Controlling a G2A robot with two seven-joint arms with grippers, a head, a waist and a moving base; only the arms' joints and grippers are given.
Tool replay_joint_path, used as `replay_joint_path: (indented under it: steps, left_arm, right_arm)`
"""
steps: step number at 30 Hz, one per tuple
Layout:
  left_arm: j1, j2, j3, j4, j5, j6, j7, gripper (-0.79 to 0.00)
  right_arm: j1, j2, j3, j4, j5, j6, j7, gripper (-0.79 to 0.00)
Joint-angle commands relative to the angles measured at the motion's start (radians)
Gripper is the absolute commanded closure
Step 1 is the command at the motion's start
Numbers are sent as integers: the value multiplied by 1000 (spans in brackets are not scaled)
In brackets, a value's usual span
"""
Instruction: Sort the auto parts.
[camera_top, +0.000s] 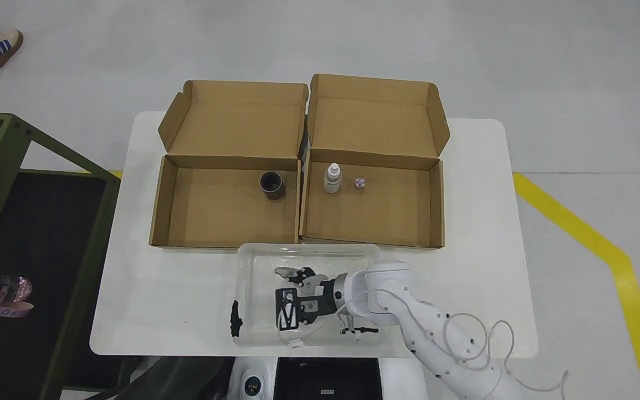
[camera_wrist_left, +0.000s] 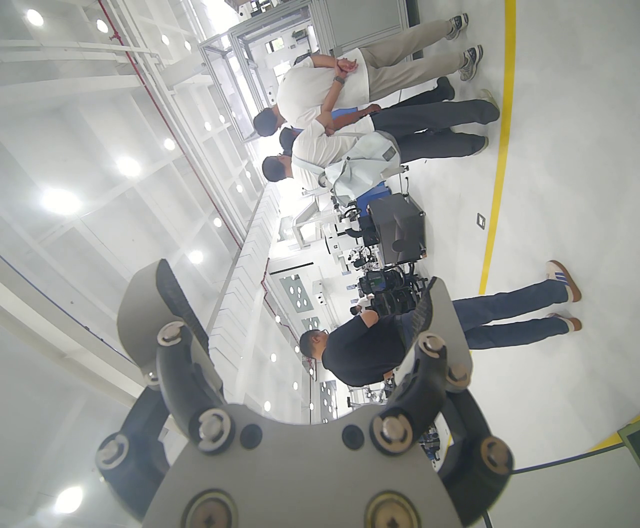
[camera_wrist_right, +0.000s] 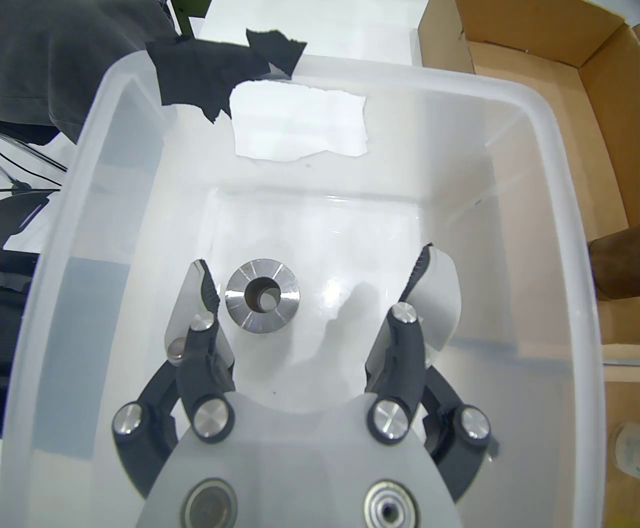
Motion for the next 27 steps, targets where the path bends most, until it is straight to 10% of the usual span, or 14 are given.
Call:
replay_joint_path:
  steps: [1,27]
  left_arm:
    - [0,0,0,0,0,0,0,-785]
    - [0,0,0,0,0,0,0,-785]
  right_arm:
    - [5,-1,-6,11,1,1,-2,-570]
    - [50,0,-38,79,30,10,-26,-203]
